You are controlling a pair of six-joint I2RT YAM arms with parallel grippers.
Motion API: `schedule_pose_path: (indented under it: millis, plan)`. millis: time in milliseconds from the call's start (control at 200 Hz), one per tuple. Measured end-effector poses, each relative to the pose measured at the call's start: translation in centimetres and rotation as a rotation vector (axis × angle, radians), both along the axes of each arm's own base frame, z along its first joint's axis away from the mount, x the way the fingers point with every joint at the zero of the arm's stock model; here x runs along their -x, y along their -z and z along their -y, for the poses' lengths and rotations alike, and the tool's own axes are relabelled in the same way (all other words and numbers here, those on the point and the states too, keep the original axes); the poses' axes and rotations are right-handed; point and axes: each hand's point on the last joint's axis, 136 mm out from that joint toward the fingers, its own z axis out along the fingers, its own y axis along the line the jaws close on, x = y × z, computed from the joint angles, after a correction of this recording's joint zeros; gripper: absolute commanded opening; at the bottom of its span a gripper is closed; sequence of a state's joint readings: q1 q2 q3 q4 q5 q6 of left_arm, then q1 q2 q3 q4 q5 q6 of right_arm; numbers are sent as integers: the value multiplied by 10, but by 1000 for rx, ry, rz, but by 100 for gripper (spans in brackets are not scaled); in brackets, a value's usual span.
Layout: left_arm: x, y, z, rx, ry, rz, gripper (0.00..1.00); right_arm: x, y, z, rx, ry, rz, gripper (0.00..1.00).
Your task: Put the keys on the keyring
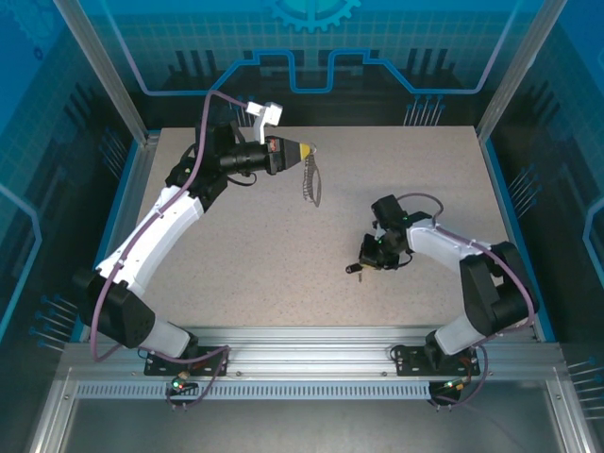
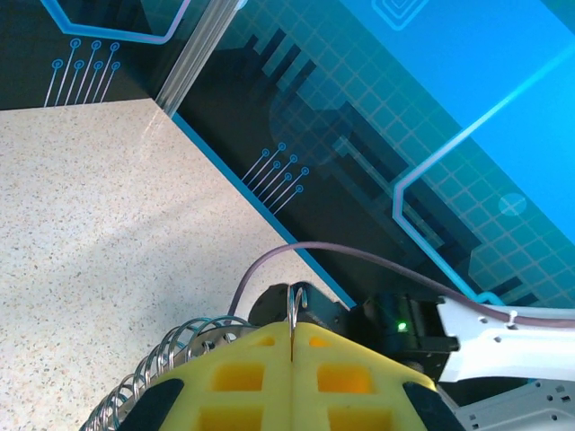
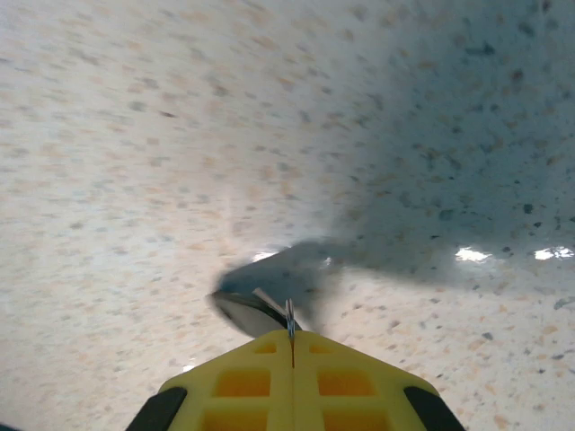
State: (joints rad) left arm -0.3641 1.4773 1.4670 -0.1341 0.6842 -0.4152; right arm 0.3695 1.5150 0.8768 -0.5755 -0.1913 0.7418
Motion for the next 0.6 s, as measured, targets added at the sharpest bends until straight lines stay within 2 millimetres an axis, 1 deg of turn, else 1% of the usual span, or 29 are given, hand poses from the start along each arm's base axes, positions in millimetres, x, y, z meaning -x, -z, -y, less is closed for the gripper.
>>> schedule_pose_path:
  millis: [30,105,210,215,390,515,600]
  plan:
    - [0,0,0,-1,1,2,0,-4,-9,-1,-10,-7,31,0]
    - [1,0,0,-2,3,7,0,-18,-37,-3,-45,-25,128,0]
    - [1,-2,0,-5,4,18,0,-38,-87,-7,-111,-60,291,0]
    - [1,-2,0,-5,5,19,0,-40,-91,-8,-117,-65,306,0]
    - [4,-5,0,-12,14,47,0,-66,-178,-13,-242,-142,568,0]
    - [7,-5,1,-16,31,62,0,-78,-239,-16,-334,-199,735,0]
    - [9,-9,2,-17,45,74,0,-79,-274,-21,-393,-250,825,0]
